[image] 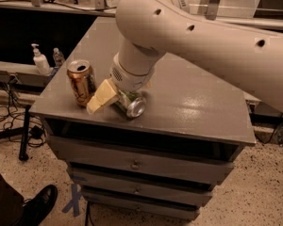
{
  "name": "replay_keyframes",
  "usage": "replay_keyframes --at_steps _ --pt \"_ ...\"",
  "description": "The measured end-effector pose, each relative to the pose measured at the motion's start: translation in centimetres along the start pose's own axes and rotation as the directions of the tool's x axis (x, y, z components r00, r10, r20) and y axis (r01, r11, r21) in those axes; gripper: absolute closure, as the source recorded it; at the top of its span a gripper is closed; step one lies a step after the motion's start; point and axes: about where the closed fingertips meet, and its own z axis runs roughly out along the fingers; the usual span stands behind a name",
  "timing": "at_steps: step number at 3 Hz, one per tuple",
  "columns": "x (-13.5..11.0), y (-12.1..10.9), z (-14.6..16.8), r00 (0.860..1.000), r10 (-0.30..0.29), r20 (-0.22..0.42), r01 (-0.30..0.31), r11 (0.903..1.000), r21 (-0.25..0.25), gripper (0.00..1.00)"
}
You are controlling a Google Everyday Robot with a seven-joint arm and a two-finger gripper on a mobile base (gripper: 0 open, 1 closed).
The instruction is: Move green can near orange can
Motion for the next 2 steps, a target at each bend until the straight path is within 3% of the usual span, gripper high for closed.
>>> replay_keyframes --at_steps 1,2 --pt "-0.1 -0.1 -0.3 1.0 0.0 0.007 0.0 1.0 0.004 0.0" --pt "-0.7 -0.9 -3.0 0.998 0.008 0.069 -0.01 0.9996 0.027 0.0"
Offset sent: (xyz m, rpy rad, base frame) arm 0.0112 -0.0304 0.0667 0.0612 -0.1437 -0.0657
